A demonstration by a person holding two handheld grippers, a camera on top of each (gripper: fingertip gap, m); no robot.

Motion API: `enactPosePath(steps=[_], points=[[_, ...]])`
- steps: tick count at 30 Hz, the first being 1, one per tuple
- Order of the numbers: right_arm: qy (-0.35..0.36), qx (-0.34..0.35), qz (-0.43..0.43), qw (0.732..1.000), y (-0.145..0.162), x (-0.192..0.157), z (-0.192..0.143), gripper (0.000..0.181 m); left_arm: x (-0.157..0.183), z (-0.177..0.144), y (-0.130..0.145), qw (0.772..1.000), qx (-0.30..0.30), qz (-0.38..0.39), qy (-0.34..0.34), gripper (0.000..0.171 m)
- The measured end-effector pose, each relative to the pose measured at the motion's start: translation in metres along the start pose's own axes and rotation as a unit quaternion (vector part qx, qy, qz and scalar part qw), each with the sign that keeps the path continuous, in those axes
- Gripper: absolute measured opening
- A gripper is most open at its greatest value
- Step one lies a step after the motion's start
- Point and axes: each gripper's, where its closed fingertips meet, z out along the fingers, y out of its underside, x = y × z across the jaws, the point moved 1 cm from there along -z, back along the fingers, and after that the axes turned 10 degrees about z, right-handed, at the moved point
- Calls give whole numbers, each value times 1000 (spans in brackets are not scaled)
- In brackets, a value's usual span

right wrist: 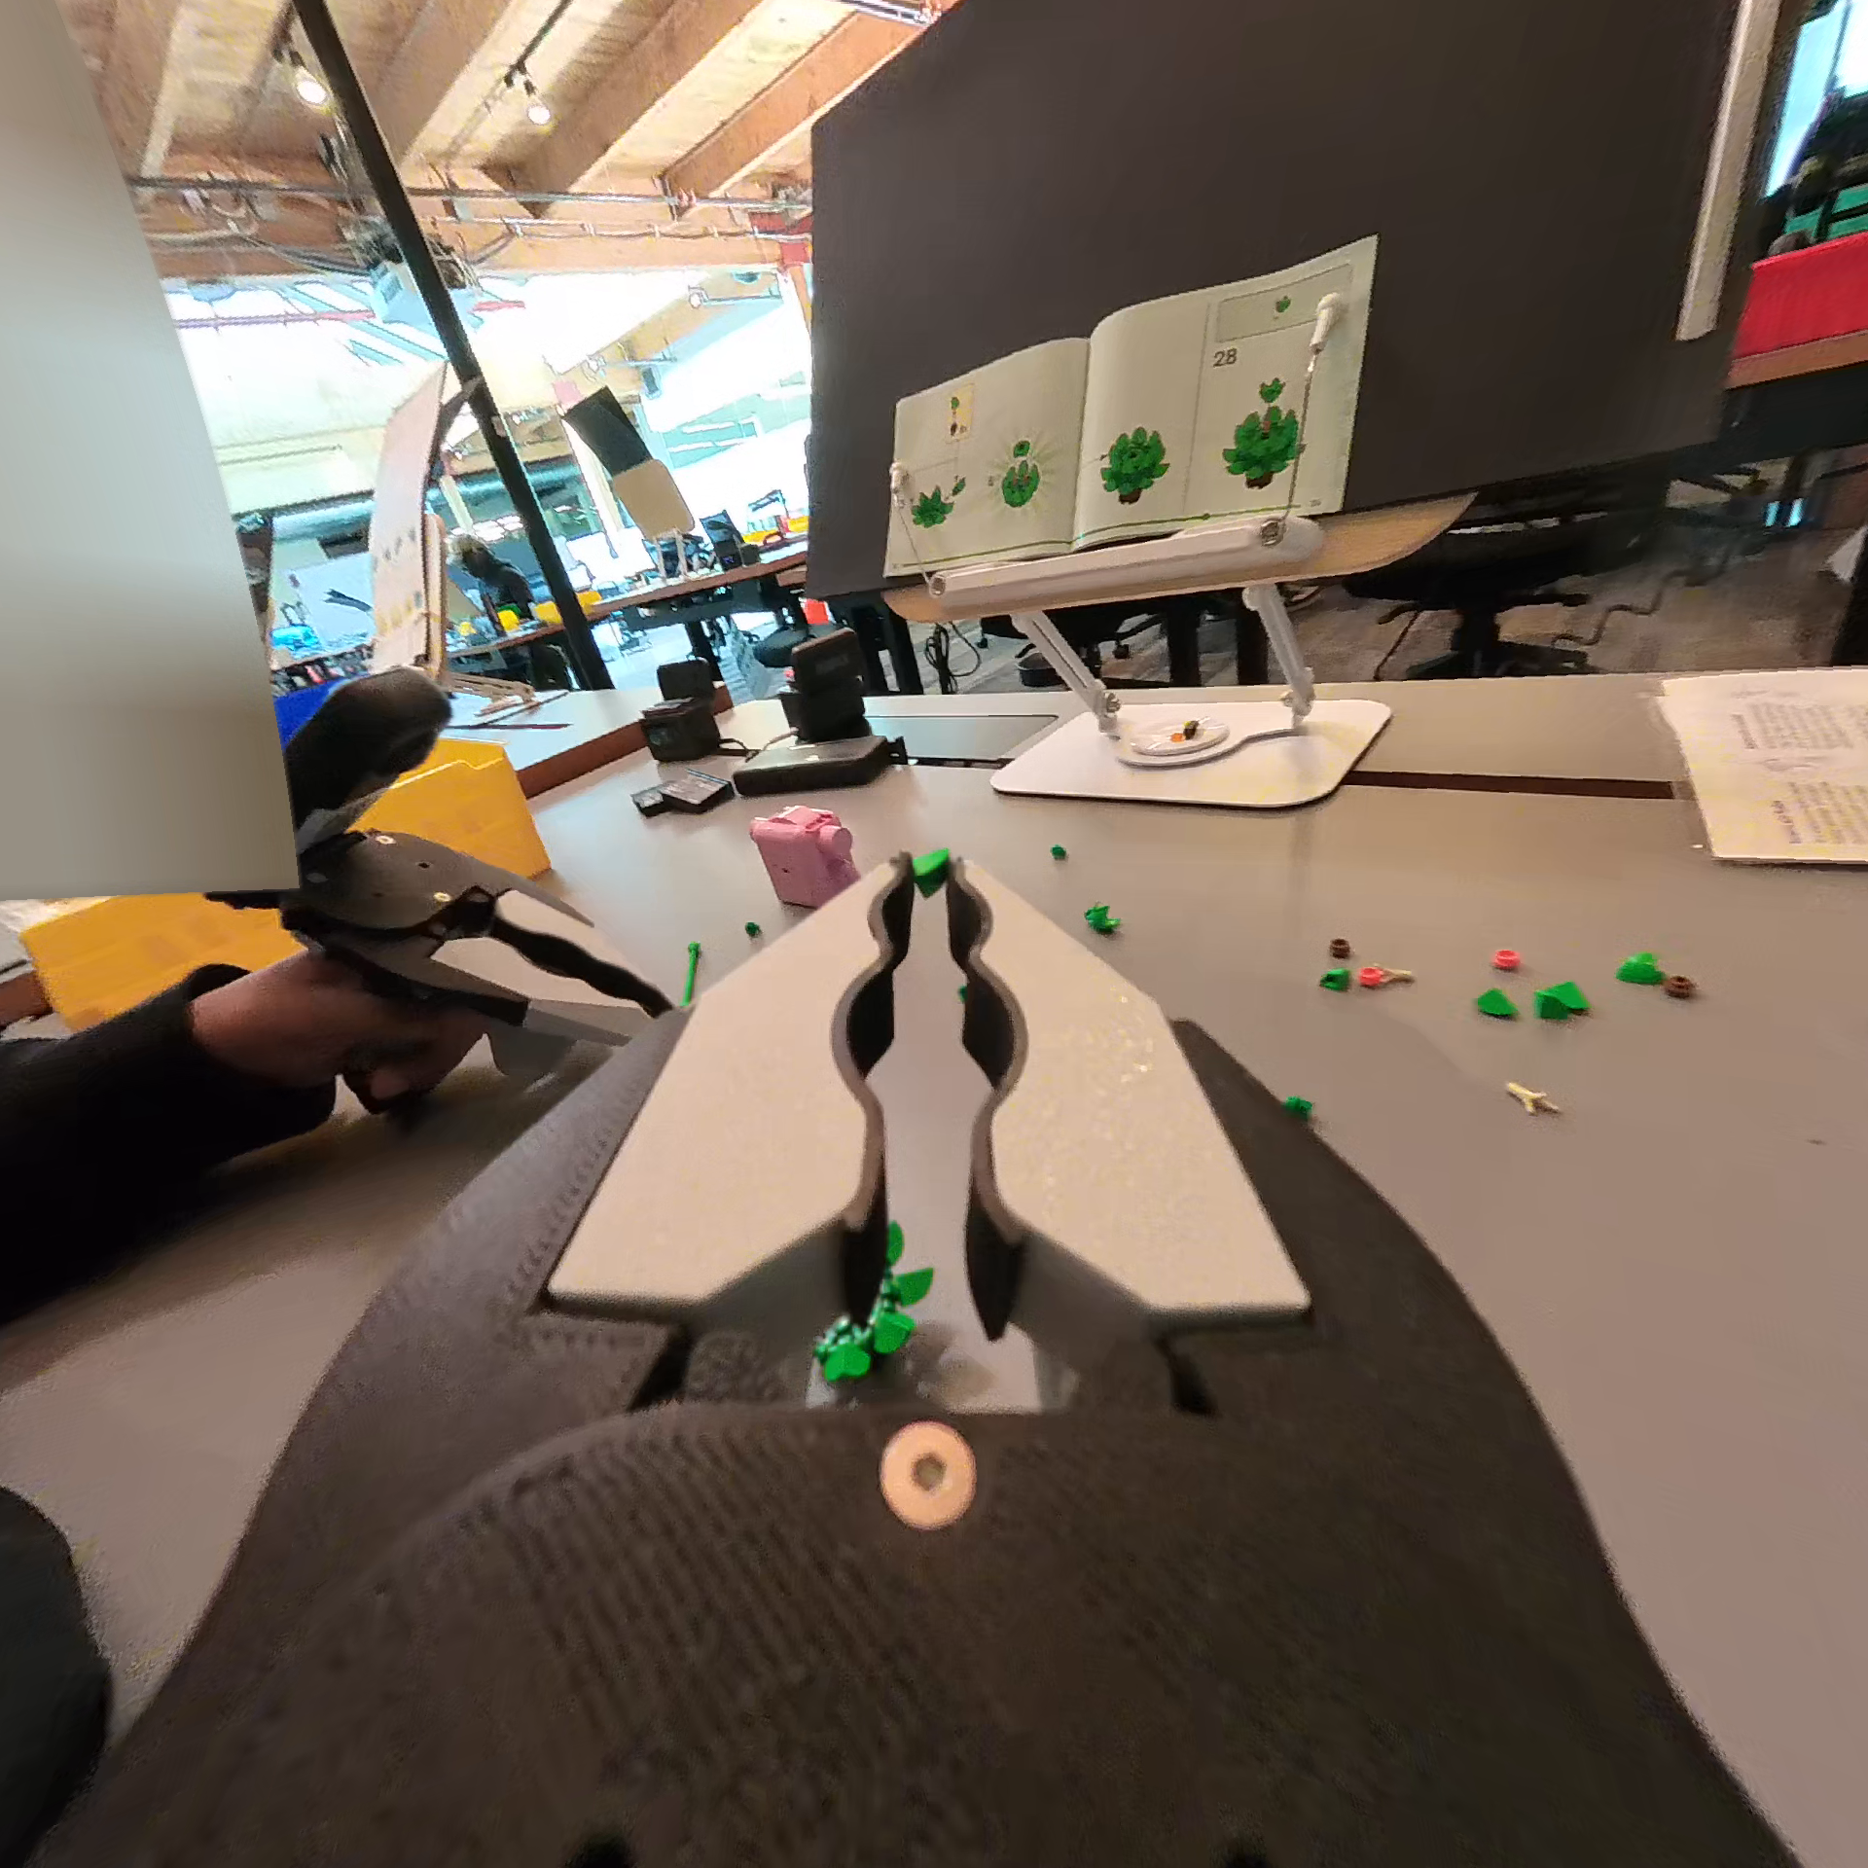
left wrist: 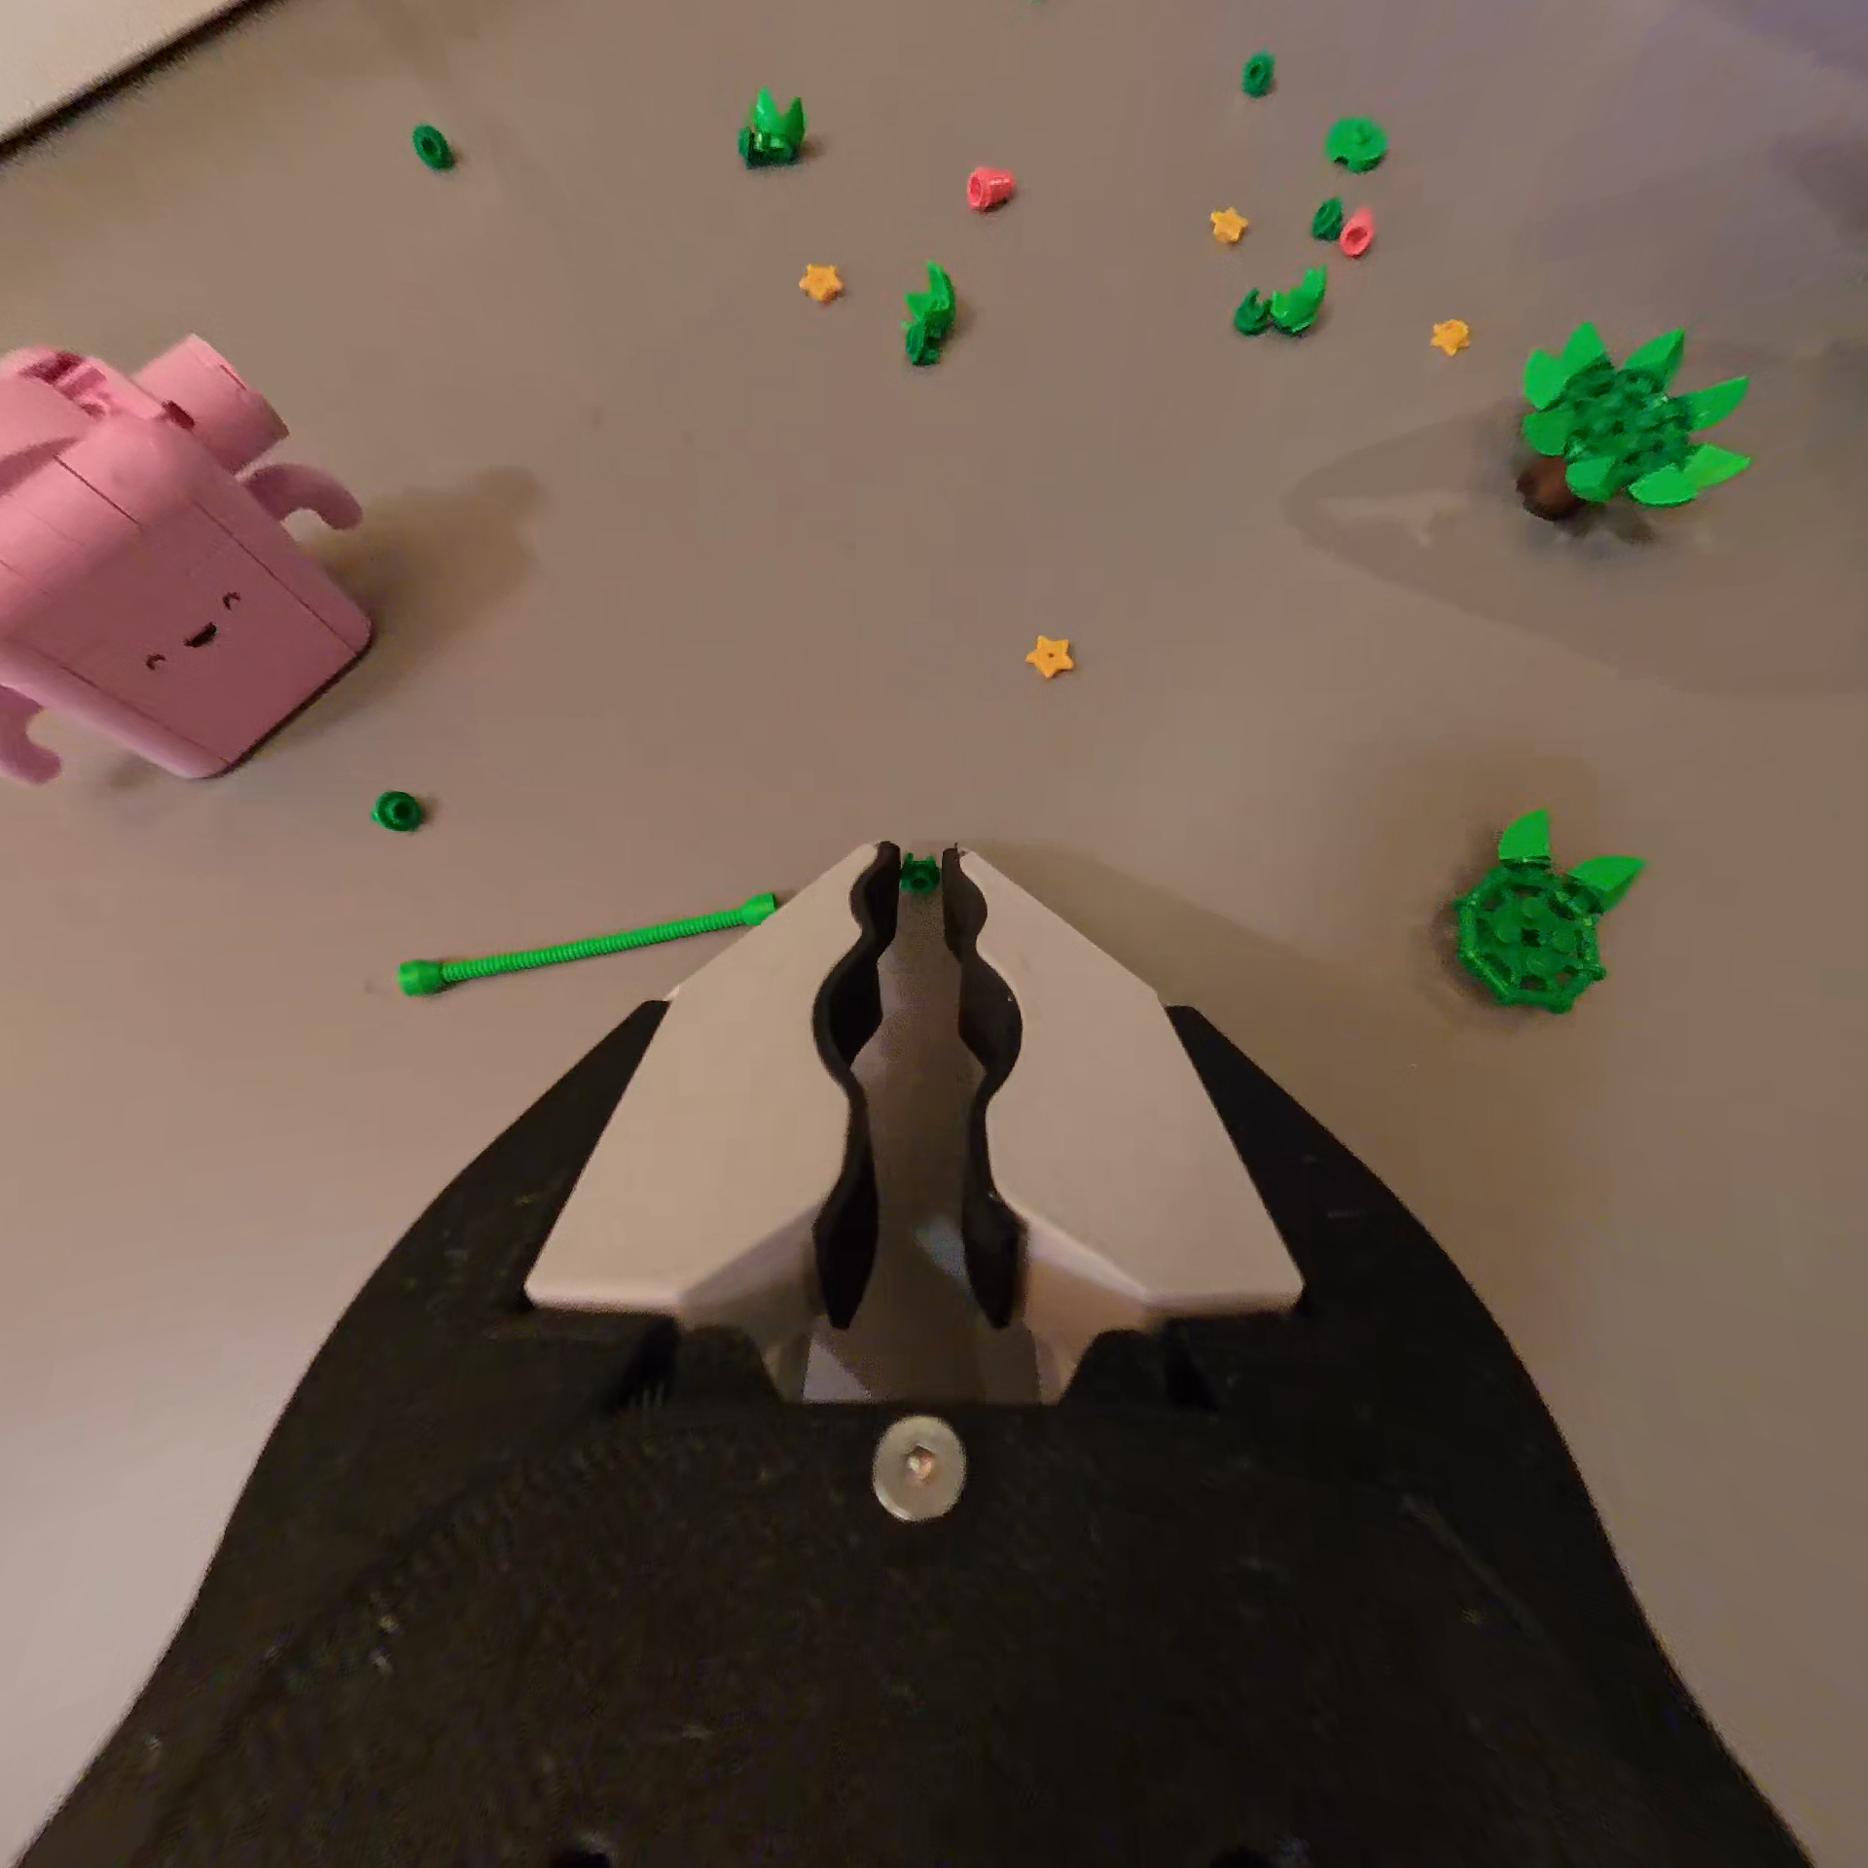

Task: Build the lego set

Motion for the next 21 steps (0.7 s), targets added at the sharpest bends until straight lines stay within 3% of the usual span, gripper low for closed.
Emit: enactPosePath(steps=[7,17,21], points=[[1,-4,1,1000,2,1,2,4,8,-2,6,1000,-12,-10,20,28],[-5,6,17,1000,-1,2,-3,4,13,-4,7,999,-16,-26,18,25],[-7,4,19,1000,0,1,-2,4,4,-8,10,1000,-22,-8,-19,24]])
